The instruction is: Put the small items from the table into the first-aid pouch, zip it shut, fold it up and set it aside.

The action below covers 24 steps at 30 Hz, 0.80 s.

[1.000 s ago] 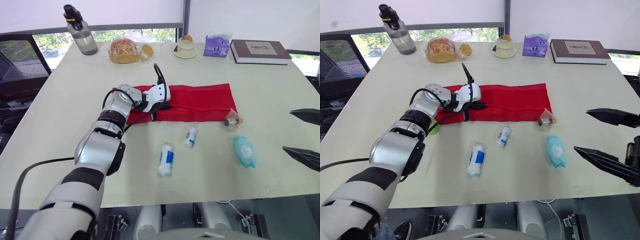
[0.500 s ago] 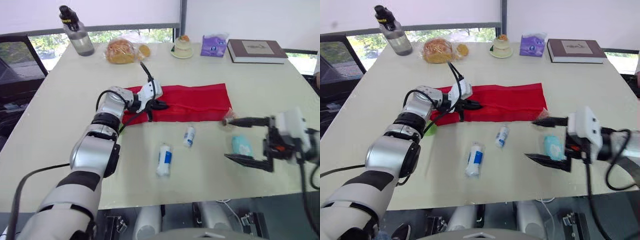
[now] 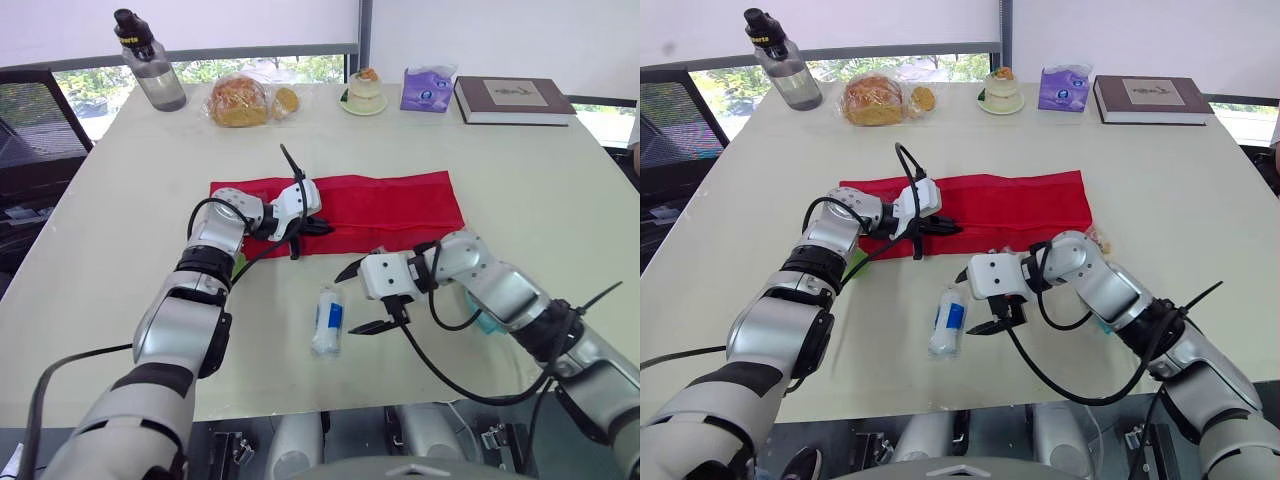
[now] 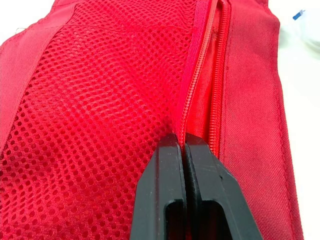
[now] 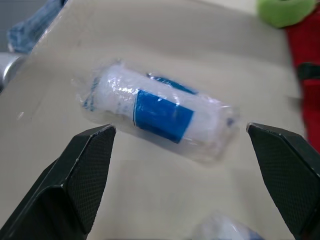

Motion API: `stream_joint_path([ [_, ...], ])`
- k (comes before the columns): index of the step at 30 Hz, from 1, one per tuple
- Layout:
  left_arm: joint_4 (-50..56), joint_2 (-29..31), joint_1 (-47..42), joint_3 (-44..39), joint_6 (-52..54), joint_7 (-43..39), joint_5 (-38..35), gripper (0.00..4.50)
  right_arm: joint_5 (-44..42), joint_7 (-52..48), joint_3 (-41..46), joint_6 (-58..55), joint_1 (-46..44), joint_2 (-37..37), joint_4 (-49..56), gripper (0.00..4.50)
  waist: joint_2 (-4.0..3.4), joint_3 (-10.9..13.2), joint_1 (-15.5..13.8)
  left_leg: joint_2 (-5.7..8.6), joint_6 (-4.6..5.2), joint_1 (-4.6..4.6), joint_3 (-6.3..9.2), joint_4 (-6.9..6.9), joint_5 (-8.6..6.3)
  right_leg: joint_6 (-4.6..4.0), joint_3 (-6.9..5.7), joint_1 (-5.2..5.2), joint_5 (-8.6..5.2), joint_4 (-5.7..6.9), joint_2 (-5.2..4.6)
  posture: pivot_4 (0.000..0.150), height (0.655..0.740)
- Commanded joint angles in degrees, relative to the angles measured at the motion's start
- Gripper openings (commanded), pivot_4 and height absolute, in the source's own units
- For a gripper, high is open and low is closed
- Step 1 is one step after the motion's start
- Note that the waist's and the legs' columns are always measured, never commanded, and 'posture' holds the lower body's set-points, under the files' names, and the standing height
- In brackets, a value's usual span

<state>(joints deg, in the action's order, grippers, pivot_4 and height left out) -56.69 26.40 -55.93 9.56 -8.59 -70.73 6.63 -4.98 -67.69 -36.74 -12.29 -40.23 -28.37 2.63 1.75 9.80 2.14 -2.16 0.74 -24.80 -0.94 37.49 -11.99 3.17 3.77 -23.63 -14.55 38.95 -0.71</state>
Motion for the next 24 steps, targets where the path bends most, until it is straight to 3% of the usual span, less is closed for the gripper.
stream_joint_path([
  [1,2.3,0.5,0.4,-0.3,0.5,0.4,-0.7,0.08,1.8,-2.0,-0.2,4.1,-1.9,1.6,-2.4,4.5,0.0,0.0,0.0,-0.01,0.0,0.02,0.02,0.01,0.0,0.0,0.0,0.01,0.0,0.01,0.02,0.15,0.74],
  [9,2.5,0.6,0.6,-0.6,0.6,1.6,-1.1,0.08,5.4,-6.3,-2.1,9.6,-5.7,7.3,-9.3,4.5,0.0,0.0,0.1,-0.02,-0.01,0.02,0.04,0.02,0.0,-0.01,-0.01,0.01,0.01,0.04,0.03,0.15,0.74],
  [17,3.0,0.9,1.2,-0.8,0.6,2.1,-1.4,0.08,8.9,-9.4,-3.4,12.7,-6.4,8.4,-12.4,4.5,-0.01,0.0,0.1,-0.01,0.0,0.02,0.03,0.02,0.0,-0.01,-0.01,0.01,0.01,0.04,0.01,0.15,0.74],
  [19,3.1,1.1,1.4,-0.9,0.6,2.4,-1.5,0.0,9.2,-9.4,-2.7,12.1,-6.0,8.2,-12.1,3.95,-0.01,0.0,0.1,-0.01,-0.01,0.03,0.04,0.02,0.01,-0.01,-0.01,0.01,0.01,0.06,0.02,0.15,0.74],
  [22,3.3,1.0,1.7,-0.7,0.6,2.6,-1.7,0.0,8.9,-9.3,-1.4,11.2,-5.7,7.8,-11.1,2.78,-0.01,0.0,0.1,-0.01,-0.01,0.03,0.04,0.02,0.01,-0.01,-0.01,0.01,0.01,0.07,0.02,0.15,0.74],
  [23,3.3,1.0,1.7,-0.6,0.6,2.7,-1.8,0.0,8.3,-9.1,-0.8,10.5,-5.6,7.8,-10.5,2.05,-0.01,0.0,0.1,-0.01,-0.01,0.03,0.04,0.02,0.01,-0.01,-0.01,0.02,0.01,0.07,0.01,0.15,0.74],
  [24,3.4,0.9,1.8,-0.6,0.6,2.8,-1.8,0.0,7.8,-9.0,-0.1,9.3,-5.5,7.8,-9.7,1.66,-0.01,0.0,0.1,-0.01,-0.01,0.03,0.04,0.02,0.01,-0.01,-0.01,0.02,0.01,0.06,0.01,0.15,0.74],
])
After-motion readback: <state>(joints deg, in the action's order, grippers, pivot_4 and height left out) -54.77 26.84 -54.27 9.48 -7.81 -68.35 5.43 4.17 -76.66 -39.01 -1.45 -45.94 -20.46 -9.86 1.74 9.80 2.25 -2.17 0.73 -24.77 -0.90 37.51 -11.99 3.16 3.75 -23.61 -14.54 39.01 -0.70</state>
